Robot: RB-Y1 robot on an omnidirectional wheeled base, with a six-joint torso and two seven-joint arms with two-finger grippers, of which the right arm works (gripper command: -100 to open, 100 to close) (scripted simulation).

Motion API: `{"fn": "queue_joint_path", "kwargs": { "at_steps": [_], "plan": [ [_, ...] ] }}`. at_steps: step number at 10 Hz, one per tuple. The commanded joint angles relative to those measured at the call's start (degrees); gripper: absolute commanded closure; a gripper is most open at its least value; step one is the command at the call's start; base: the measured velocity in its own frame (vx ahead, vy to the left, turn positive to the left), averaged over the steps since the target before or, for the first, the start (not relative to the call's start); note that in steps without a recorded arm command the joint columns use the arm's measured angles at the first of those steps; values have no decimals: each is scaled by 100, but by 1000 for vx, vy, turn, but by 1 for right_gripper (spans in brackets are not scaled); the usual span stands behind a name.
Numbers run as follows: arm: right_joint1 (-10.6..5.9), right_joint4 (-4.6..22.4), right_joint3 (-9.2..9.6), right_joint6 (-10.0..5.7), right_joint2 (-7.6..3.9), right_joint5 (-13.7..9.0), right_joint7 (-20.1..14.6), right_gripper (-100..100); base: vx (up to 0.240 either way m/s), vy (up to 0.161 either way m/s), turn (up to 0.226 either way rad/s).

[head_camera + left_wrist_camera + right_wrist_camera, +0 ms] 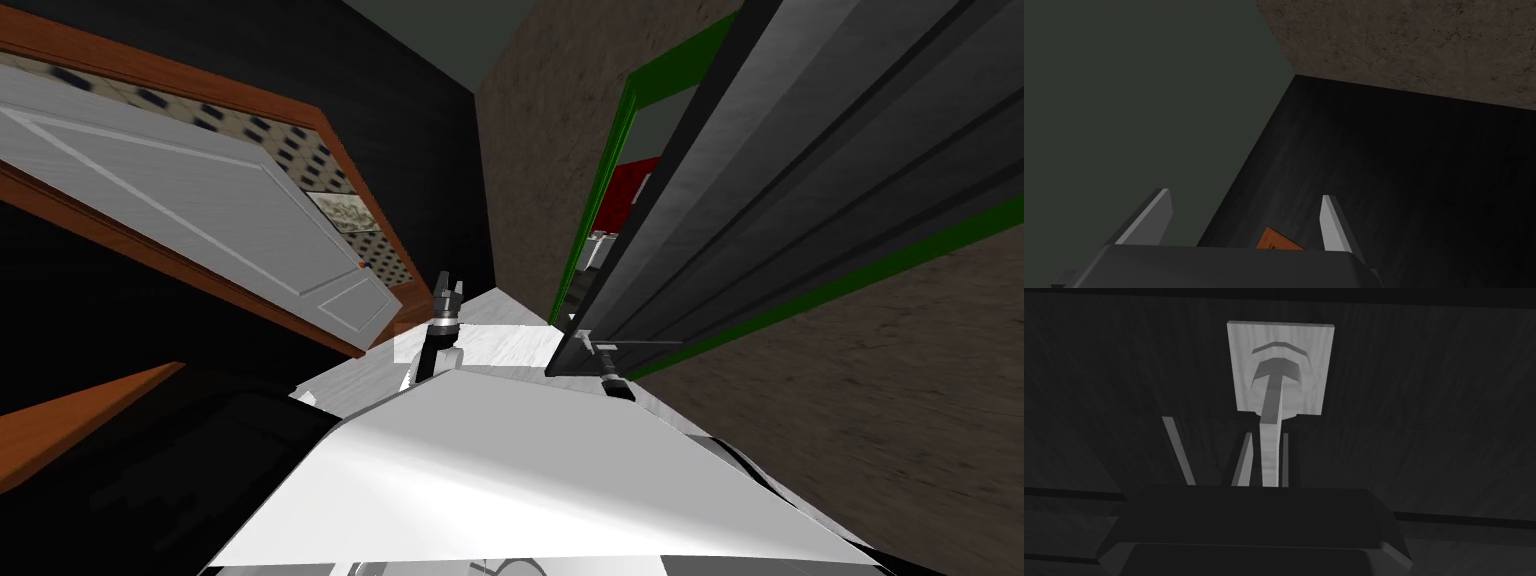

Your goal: Pull the door open

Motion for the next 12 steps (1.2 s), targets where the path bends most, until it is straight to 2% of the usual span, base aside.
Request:
{"fn": "queue_joint_path", "kwargs": {
  "at_steps": [1,2,3,4,5,7,8,9,11,12],
  "plan": [
    [167,-286,44,257,58,37,-9,100,-14,14,-32],
    [-184,377,44,-86,58,37,-9,100,6,-2,19],
    [-131,334,44,-132,58,37,-9,100,19,-7,18],
    [-60,163,14,-315,-45,12,-54,100,-81,-42,195],
    [-32,168,16,-363,-68,14,-76,100,-173,-86,233],
    [-97,507,16,-385,-68,14,-76,100,-76,-29,11],
    [-32,390,16,-363,-68,14,-76,100,-3,8,-30],
    [68,187,22,-533,-153,21,-154,100,-109,-47,251],
    [68,187,22,-533,-153,21,-154,100,-83,-54,73],
    [181,208,30,-725,-249,30,-244,100,-101,-63,243]
  ]
}}
